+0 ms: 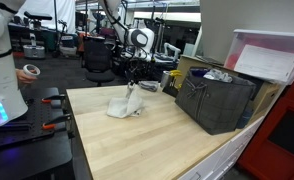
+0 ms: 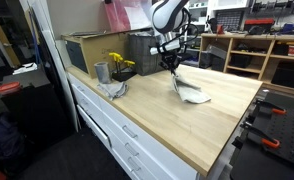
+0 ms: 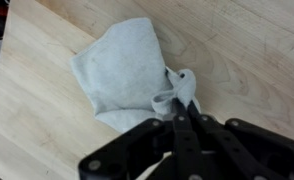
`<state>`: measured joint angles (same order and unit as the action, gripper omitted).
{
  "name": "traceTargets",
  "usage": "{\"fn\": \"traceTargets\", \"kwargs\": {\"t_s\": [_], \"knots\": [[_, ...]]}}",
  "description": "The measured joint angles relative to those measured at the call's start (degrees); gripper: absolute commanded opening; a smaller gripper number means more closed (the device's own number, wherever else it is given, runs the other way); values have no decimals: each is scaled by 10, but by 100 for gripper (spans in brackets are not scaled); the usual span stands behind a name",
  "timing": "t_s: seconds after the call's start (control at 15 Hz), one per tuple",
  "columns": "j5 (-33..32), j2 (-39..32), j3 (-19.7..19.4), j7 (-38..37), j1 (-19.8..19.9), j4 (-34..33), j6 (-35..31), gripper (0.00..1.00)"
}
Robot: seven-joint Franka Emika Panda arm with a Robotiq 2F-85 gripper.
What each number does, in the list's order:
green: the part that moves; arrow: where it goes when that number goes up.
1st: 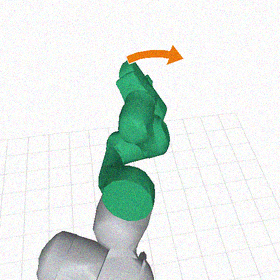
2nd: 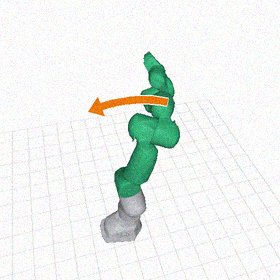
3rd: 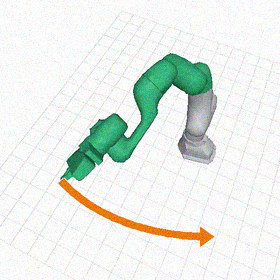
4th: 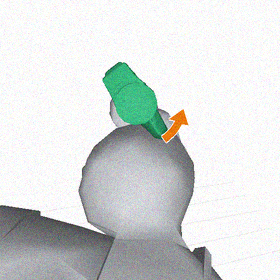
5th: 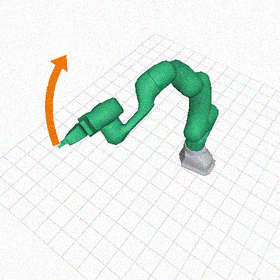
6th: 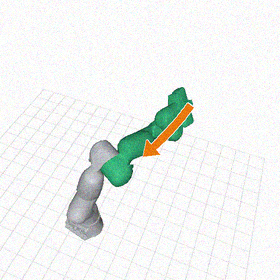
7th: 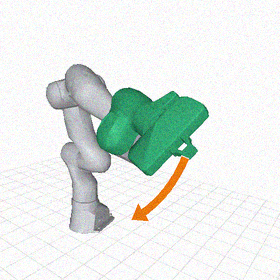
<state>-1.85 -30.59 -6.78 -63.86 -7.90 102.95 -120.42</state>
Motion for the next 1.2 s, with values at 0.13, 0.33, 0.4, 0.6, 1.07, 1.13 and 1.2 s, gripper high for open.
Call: {"fn": "traceTargets", "kwargs": {"t_s": [0.13, 0.33, 0.4, 0.6, 1.07, 1.13, 1.2], "knots": [[3, -16, 8, -6, 0, -32, 25, 1], [4, -37, 18, -6, -1, -65, 46, 1], [9, -40, 22, -6, -1, -68, 46, 1], [30, -43, 39, -6, -2, -69, 46, 1], [93, -45, 62, -39, -11, -100, 67, 1], [107, -45, 62, -48, -11, -108, 69, 1], [122, -45, 62, -56, -9, -115, 69, 1]]}}
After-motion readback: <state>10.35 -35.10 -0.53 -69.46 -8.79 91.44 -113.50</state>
